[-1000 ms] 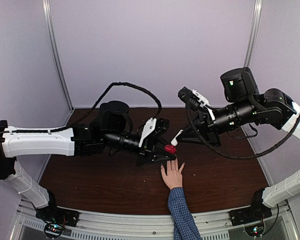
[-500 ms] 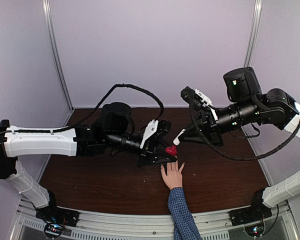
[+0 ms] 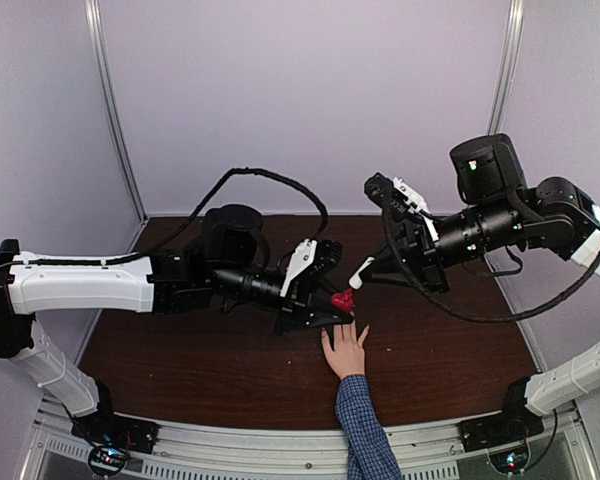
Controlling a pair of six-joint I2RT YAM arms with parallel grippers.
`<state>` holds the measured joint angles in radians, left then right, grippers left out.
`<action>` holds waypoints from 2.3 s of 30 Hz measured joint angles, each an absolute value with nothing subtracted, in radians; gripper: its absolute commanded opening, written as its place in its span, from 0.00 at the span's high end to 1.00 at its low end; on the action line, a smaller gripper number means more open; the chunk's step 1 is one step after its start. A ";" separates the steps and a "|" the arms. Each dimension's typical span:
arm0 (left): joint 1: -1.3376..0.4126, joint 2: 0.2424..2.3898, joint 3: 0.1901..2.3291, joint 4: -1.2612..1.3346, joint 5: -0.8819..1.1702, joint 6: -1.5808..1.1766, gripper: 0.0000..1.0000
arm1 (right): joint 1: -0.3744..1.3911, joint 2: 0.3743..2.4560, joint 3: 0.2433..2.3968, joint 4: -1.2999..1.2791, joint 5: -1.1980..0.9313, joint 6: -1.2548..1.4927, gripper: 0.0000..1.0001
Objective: Paint the nails
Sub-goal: Remove the excess polish from the bottle rim.
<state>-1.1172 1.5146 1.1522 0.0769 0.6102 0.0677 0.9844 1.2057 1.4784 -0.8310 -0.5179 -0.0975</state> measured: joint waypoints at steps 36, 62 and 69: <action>-1.115 1.516 1.152 0.073 0.619 0.068 1.00 | 0.984 1.188 1.478 -0.825 -0.554 -0.107 1.00; -1.115 1.516 1.152 0.050 0.625 0.068 1.00 | 0.984 1.180 1.461 -0.849 -0.541 -0.128 1.00; -1.115 1.516 1.152 0.050 0.625 0.068 1.00 | 0.984 1.175 1.461 -0.857 -0.533 -0.129 1.00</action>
